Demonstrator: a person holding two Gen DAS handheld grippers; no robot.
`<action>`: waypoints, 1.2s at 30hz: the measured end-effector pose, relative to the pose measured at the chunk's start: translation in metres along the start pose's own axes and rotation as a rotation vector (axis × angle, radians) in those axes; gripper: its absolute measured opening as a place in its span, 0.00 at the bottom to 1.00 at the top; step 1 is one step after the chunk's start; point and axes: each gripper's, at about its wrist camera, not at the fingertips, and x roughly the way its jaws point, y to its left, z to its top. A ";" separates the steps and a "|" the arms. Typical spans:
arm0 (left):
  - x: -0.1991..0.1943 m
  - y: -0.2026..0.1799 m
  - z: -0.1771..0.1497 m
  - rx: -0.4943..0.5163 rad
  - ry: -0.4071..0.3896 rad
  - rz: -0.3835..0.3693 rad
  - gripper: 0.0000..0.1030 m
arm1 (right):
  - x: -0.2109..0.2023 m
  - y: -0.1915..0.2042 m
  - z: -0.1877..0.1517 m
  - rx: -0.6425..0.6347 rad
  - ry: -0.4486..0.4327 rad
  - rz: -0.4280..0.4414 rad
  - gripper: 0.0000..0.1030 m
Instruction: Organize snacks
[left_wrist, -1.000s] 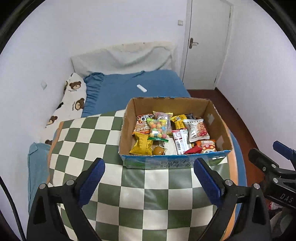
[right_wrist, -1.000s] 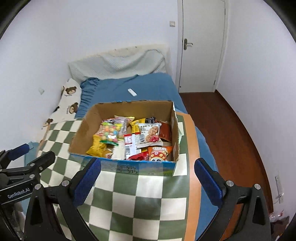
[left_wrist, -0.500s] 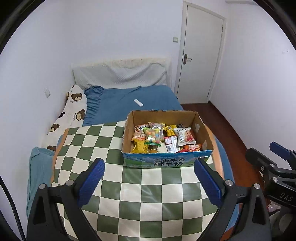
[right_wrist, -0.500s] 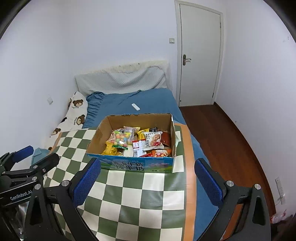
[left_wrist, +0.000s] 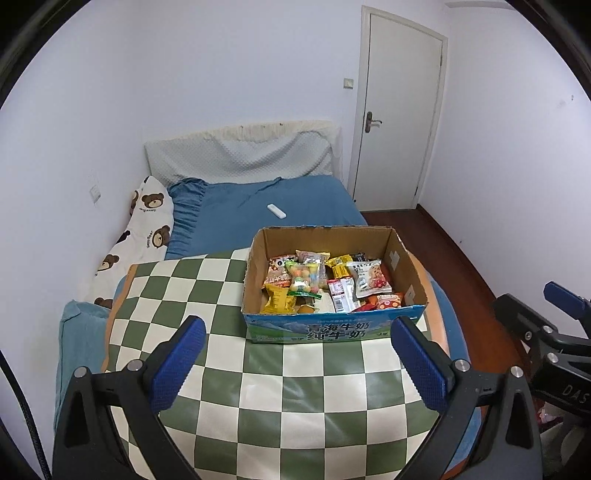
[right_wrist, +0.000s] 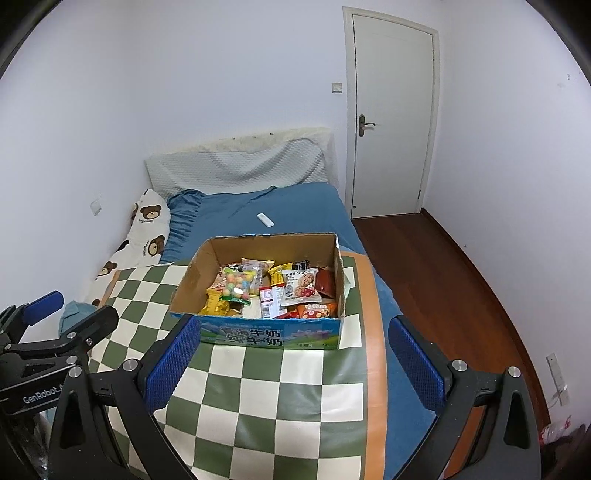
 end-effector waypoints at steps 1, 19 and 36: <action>0.007 -0.001 0.002 0.002 0.003 0.007 1.00 | 0.005 -0.001 0.001 0.001 -0.001 -0.001 1.00; 0.099 -0.009 0.024 0.017 0.112 0.063 1.00 | 0.115 -0.019 0.020 0.053 0.063 -0.040 1.00; 0.117 -0.008 0.026 0.004 0.137 0.072 1.00 | 0.140 -0.019 0.014 0.055 0.104 -0.052 1.00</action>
